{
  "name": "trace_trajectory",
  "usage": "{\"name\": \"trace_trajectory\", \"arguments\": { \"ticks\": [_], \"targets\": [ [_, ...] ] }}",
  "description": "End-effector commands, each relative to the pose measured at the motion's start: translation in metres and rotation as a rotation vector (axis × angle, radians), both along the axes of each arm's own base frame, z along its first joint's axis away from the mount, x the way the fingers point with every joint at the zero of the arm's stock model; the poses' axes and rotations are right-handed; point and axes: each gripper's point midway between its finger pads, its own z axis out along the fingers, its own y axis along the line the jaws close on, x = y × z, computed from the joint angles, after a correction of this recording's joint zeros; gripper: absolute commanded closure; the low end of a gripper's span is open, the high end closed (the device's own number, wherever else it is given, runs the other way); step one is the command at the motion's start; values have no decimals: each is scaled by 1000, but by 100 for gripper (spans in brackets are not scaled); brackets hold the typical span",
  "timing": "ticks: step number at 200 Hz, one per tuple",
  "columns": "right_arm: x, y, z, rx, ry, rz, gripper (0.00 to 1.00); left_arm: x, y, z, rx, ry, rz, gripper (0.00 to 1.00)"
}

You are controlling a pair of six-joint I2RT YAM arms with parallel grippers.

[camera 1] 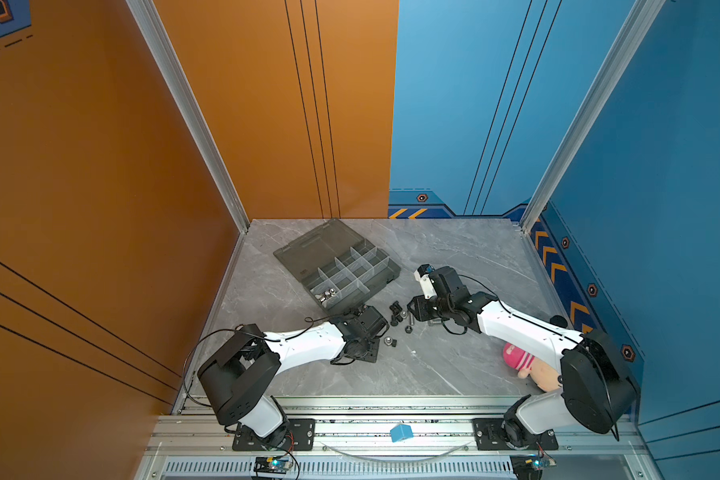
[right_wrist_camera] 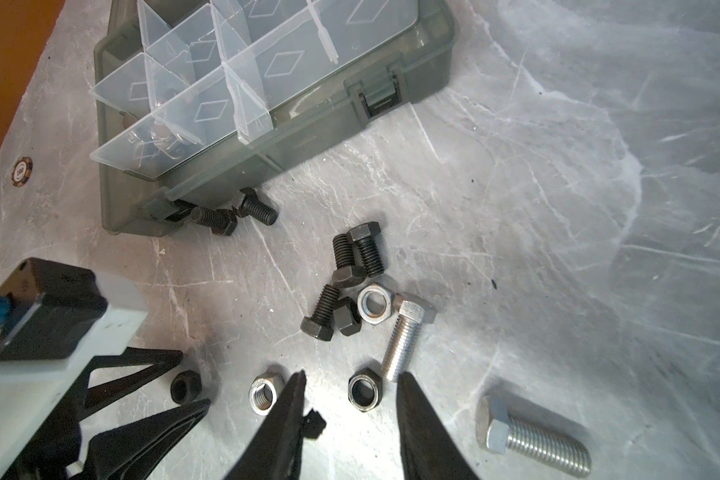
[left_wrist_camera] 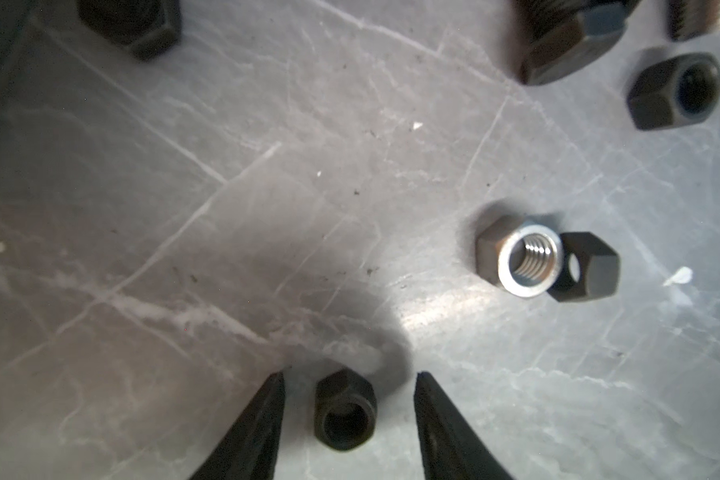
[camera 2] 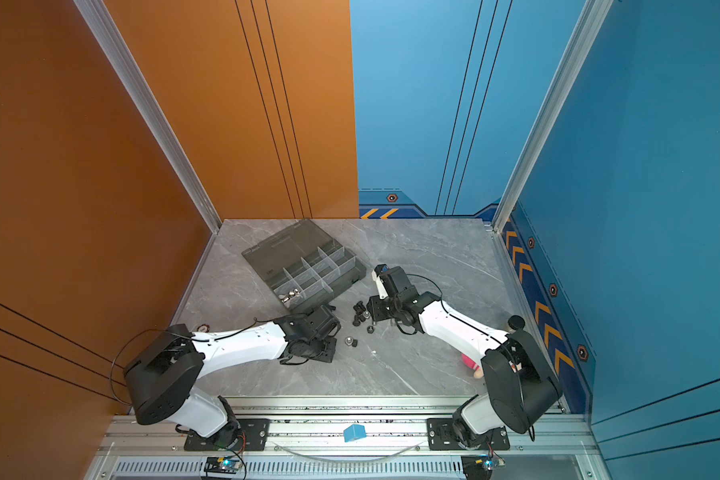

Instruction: Sort the screws and nuts into containers

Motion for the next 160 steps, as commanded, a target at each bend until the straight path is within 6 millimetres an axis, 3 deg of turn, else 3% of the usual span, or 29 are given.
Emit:
{"name": "trace_trajectory", "arguments": {
  "ticks": [1,112,130,142,160],
  "targets": [
    [3,-4,7,13,-26,-31,61,-3,8,-5,65,14,5,52],
    [-5,0,16,51,-16,1,60,-3,6,-8,69,25,-1,77],
    [-11,3,16,69,10,25,59,-3,6,-8,69,26,-1,85],
    [-15,2,14,69,29,32,58,-3,6,-8,67,32,1,100],
    [-20,3,15,71,50,44,57,-2,4,-7,61,30,2,100]
  ]
}}
